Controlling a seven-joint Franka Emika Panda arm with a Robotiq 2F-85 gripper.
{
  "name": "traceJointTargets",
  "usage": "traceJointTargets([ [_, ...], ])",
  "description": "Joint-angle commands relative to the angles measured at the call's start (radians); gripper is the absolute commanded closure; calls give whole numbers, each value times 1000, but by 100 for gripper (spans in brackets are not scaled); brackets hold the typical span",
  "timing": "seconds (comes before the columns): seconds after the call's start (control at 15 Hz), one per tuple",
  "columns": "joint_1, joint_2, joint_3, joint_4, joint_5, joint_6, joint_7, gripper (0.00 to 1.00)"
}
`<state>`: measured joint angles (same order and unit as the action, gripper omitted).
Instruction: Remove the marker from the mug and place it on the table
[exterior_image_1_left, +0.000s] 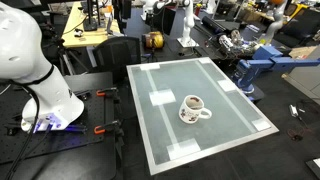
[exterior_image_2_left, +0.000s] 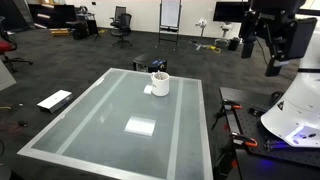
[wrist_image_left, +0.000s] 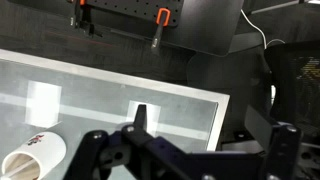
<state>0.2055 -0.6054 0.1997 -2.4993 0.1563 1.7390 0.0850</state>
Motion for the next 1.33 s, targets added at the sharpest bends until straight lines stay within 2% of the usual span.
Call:
traceJointTargets([
  [0.0,-1,1,1,2,0,-2,0,0],
  [0.47,-1,-2,3,-1,-2,6,2,0],
  [0.93,-68,-6,47,-5,-22,254,249,0],
  [1.27,-158,10,91,-16,-100,415,451,0],
])
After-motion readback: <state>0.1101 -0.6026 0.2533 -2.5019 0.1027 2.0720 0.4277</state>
